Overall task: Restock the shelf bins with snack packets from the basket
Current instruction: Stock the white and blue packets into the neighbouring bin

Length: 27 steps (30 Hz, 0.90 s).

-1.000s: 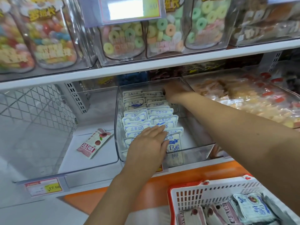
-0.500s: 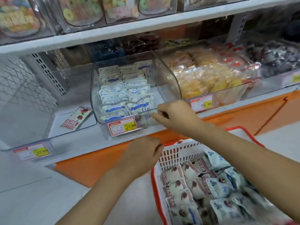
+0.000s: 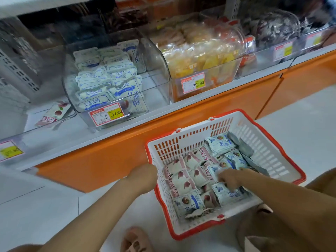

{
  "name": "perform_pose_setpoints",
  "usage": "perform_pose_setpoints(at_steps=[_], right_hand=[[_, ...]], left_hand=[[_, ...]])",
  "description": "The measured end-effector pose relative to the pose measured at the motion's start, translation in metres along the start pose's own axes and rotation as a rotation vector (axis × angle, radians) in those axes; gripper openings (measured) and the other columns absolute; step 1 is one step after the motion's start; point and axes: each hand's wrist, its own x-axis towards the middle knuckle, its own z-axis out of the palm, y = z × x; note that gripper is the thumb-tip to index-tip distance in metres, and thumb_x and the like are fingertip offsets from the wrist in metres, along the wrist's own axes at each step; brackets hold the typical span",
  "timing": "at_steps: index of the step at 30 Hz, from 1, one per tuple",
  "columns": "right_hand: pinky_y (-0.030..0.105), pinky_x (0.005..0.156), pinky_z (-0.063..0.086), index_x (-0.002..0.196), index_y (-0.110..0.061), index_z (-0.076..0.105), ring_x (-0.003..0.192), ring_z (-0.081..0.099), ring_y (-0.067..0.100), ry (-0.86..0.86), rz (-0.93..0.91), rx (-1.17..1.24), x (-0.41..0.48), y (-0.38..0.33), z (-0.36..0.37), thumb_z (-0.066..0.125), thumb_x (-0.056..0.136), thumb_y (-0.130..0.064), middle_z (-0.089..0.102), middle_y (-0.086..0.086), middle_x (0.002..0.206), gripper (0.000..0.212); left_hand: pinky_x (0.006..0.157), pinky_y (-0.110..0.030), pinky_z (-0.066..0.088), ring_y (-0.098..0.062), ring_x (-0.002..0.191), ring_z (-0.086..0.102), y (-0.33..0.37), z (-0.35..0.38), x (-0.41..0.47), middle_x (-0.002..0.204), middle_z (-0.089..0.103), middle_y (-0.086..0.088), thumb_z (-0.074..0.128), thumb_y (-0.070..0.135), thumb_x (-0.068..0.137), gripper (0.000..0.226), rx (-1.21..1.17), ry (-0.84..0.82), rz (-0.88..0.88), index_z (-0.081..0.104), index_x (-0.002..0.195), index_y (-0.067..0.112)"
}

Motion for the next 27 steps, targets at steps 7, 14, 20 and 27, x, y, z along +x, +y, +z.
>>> perform_pose_setpoints(at_steps=[7,14,20,27], right_hand=[[0.032,0.098,0.043,0.121,-0.006,0.055,0.121,0.048,0.028,0.014,-0.141,0.020,0.008,-0.002,-0.001,0.080,0.074,-0.022,0.051,0.011,0.127,0.056],[0.023,0.052,0.029,0.072,-0.012,0.066,0.047,0.038,0.009,0.289,-0.496,0.744,-0.064,-0.040,-0.103,0.072,0.083,-0.035,0.048,-0.009,0.054,0.026],[0.021,0.060,0.047,0.082,-0.017,0.073,0.065,0.067,0.010,0.511,-0.647,1.098,-0.148,-0.063,-0.172,0.070,0.082,-0.035,0.073,0.000,0.074,0.018],[0.024,0.065,0.055,0.096,-0.008,0.071,0.080,0.072,0.016,0.770,-0.904,1.534,-0.208,-0.090,-0.214,0.069,0.075,-0.020,0.075,0.005,0.090,0.024]], left_hand=[[0.080,-0.033,0.058,-0.018,0.093,0.065,0.004,-0.017,-0.001,0.121,0.062,-0.003,0.046,0.024,0.097,0.034,-0.097,-0.017,0.005,0.051,0.130,0.018],[0.092,-0.024,0.046,-0.012,0.116,0.056,0.018,-0.061,-0.016,0.136,0.055,0.003,0.064,0.043,0.086,0.057,-0.507,-0.038,0.049,0.047,0.137,0.025],[0.066,-0.027,0.059,-0.015,0.068,0.071,0.019,-0.123,-0.031,0.084,0.075,-0.003,0.059,0.023,0.092,0.016,-1.061,0.127,0.083,0.066,0.095,0.009],[0.056,-0.021,0.055,-0.014,0.061,0.070,0.008,-0.192,-0.055,0.076,0.074,-0.006,0.058,0.023,0.090,0.022,-1.396,0.596,0.155,0.068,0.085,0.003]])
